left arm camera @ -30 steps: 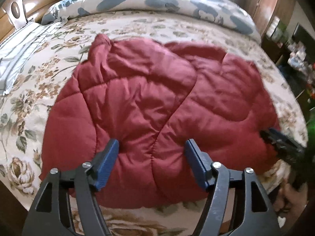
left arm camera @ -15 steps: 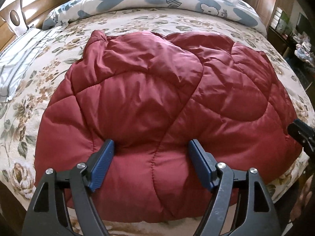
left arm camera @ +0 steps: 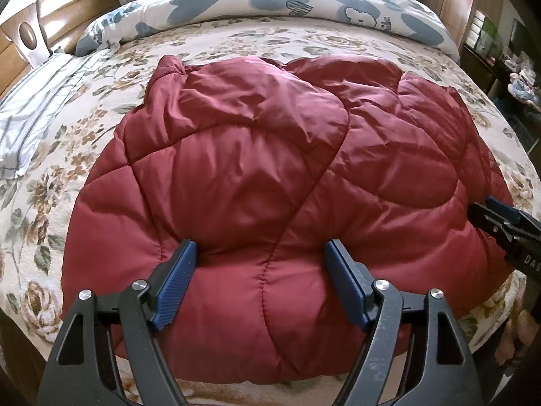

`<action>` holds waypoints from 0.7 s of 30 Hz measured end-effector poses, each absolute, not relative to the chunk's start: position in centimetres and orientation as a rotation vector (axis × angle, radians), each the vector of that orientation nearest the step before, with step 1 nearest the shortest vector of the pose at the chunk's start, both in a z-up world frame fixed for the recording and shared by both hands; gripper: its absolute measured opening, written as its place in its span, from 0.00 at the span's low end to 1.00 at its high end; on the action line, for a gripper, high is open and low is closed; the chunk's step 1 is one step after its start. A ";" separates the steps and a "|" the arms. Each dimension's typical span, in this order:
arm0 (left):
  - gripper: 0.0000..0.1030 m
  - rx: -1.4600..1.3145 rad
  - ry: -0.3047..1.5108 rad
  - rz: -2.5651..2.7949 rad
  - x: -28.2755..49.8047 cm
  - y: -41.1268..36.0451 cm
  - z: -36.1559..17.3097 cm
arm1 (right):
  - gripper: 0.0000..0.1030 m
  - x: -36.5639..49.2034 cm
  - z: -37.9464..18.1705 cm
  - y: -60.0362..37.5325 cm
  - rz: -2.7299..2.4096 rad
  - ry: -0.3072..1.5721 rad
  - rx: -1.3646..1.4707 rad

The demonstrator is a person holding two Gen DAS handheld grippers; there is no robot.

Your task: Fold large clothes

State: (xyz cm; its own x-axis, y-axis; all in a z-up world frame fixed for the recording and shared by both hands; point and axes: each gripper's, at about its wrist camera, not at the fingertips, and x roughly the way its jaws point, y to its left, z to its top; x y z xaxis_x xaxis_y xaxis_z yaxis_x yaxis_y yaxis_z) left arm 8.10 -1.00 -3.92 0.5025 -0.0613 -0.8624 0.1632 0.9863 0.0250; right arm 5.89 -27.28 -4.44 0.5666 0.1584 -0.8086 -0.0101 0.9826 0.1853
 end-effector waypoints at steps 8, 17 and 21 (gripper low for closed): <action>0.81 0.104 1.041 -0.135 8.4 -0.9 -3.9 | 0.71 5.9 -4.6 -27.3 0.098 0.957 0.169; 0.90 0.067 1.054 -0.118 10.4 0.1 -3.8 | 0.71 5.9 -3.8 -26.9 0.080 0.956 0.162; 0.90 0.039 1.036 -0.097 10.6 1.0 -2.8 | 0.72 6.6 -0.9 -26.7 0.108 0.893 0.156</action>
